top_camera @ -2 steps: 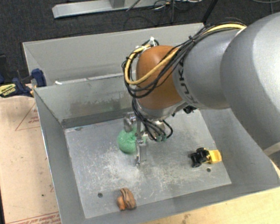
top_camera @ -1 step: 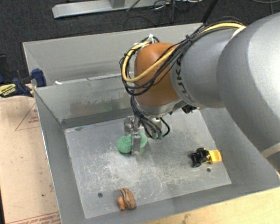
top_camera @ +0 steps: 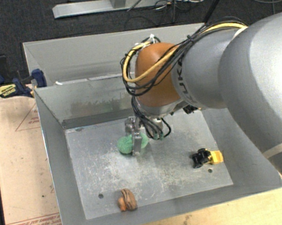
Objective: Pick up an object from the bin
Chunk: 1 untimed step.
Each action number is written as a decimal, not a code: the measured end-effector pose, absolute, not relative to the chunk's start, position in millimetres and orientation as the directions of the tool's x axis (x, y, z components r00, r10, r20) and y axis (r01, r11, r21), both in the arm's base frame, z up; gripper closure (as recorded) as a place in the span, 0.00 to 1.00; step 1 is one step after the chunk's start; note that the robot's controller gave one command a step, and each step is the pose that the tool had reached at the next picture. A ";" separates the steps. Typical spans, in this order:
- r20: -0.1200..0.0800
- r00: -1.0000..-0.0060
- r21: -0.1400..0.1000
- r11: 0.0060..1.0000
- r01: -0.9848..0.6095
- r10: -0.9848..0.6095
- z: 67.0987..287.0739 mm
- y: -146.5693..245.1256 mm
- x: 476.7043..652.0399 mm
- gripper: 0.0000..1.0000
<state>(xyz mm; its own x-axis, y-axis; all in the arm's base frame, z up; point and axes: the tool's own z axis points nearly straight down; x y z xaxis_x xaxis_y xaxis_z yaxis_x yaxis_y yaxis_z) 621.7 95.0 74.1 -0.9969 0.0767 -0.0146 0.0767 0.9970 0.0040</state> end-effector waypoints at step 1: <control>-0.011 -0.997 0.003 0.997 0.077 0.077 76.9 95.0 621.4 1.00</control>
Offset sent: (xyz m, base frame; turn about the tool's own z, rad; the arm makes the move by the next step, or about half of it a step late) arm 0.0001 0.0001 0.0018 0.0000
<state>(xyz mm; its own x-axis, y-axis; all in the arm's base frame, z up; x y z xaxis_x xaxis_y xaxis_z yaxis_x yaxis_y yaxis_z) 621.4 95.0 76.9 -0.9970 0.0768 -0.0109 0.0768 0.9970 0.0033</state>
